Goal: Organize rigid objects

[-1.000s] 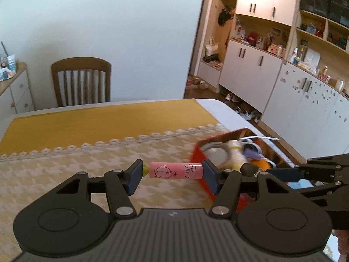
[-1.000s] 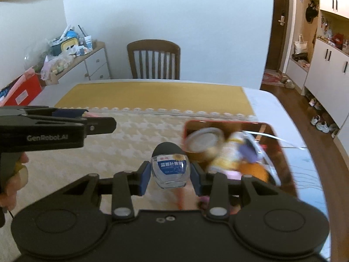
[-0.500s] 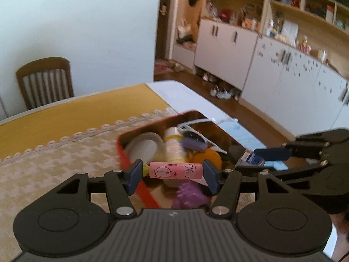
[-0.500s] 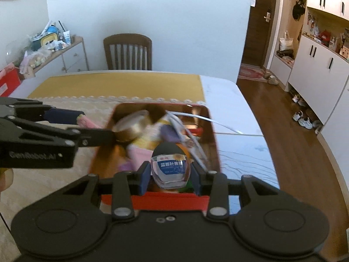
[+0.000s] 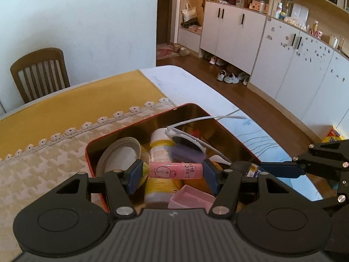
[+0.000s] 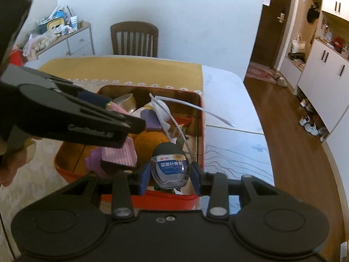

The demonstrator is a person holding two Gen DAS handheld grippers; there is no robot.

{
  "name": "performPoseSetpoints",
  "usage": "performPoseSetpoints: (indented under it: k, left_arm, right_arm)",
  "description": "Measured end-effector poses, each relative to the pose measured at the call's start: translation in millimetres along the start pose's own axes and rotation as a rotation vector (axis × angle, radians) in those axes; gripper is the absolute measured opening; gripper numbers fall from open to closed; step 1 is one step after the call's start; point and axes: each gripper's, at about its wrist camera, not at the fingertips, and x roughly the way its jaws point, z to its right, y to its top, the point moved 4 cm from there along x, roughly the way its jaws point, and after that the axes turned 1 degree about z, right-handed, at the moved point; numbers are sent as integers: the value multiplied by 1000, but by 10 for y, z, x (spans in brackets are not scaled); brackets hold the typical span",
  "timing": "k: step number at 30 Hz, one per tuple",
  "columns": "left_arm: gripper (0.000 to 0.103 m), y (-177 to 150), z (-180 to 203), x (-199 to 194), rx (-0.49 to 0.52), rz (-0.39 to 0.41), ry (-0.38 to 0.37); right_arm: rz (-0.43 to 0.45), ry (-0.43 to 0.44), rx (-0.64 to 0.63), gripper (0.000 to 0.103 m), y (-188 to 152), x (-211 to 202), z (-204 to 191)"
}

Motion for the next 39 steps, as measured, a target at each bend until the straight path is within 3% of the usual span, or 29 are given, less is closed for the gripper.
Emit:
performPoseSetpoints:
  k: [11, 18, 22, 34, 39]
  left_arm:
    - [59, -23, -11, 65, -46, -27, -7]
    - [60, -28, -29, 23, -57, -37, 7]
    - [67, -49, -33, -73, -63, -22, 0]
    - [67, -81, -70, -517, -84, 41, -37]
    - [74, -129, -139, -786, -107, 88, -48]
  right_arm:
    - [-19, 27, 0, 38, -54, 43, 78]
    - [-16, 35, 29, 44, -53, 12, 76]
    - [-8, 37, 64, 48, -26, -31, 105]
    - [73, 60, 172, 65, 60, -390, 102]
    - [107, 44, 174, 70, 67, -549, 28]
